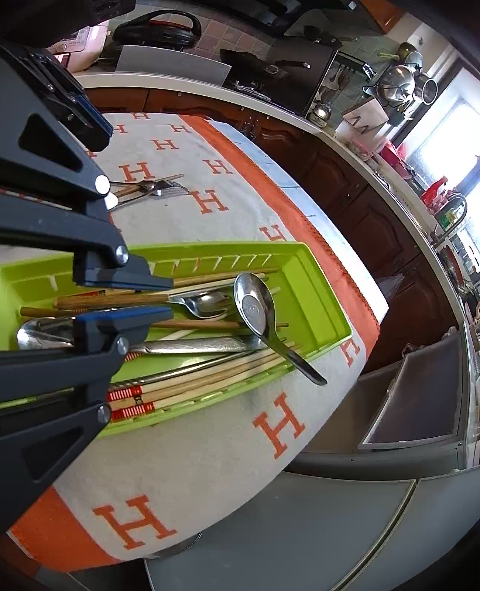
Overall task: Organize utensils
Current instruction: 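Lower both spoons into the green tray and open both grippers, then close the right gripper on the white ceramic spoon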
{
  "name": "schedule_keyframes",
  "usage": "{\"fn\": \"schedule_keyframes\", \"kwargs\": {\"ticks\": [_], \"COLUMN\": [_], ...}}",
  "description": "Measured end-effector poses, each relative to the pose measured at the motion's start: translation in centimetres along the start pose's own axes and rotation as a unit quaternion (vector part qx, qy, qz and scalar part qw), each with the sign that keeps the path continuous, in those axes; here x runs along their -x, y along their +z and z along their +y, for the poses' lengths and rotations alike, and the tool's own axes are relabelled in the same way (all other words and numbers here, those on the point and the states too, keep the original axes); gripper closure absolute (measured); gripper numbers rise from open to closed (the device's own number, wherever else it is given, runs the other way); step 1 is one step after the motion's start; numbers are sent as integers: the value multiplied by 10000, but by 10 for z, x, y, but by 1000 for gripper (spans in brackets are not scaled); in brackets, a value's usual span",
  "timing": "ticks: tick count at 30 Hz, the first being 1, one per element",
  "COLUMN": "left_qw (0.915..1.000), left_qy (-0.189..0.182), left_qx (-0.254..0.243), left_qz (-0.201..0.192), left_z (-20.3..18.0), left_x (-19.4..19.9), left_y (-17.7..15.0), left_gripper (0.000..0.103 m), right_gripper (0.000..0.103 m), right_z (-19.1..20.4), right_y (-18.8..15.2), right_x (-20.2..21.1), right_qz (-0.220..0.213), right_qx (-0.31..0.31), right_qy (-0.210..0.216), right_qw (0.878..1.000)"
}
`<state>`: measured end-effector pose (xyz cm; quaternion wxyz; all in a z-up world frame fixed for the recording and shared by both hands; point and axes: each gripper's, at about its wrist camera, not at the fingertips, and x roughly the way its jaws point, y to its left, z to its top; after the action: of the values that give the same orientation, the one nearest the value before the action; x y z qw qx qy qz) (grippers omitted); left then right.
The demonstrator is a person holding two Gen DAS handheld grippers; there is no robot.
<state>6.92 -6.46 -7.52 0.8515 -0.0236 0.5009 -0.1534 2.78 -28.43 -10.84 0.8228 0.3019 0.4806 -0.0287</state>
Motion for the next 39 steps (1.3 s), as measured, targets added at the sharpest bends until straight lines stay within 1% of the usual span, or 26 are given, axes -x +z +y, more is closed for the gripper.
{"fn": "schedule_keyframes", "kwargs": {"ticks": [5,12,15,23,29,35,36,37,39], "left_qw": [9995,9974,9964,9936,9918,9910,9911,9911,9913], "left_qy": [285,623,714,862,903,891,887,879,858], "left_qx": [111,347,457,723,895,968,960,951,932], "left_qz": [-67,-68,-42,41,116,249,269,294,343], "left_z": [26,65,79,110,128,137,137,137,136], "left_x": [7,11,10,7,2,-7,-9,-11,-15], "left_y": [-16,-38,-46,-61,-68,-73,-74,-75,-76], "left_gripper": [78,78,78,78,78,78,78,78,78], "right_gripper": [93,93,93,92,92,92,89,84,81], "right_z": [13,35,45,69,87,97,97,97,97], "right_y": [-13,-28,-34,-48,-59,-71,-73,-75,-79], "right_x": [8,5,2,-8,-16,-33,-37,-41,-45], "right_qz": [-84,-25,29,169,302,638,719,794,866], "right_qx": [209,495,613,952,1249,1461,1481,1490,1497], "right_qy": [-77,-100,-74,-80,-8,135,181,224,258], "right_qw": [9997,9987,9981,9953,9917,9871,9862,9854,9846]}}
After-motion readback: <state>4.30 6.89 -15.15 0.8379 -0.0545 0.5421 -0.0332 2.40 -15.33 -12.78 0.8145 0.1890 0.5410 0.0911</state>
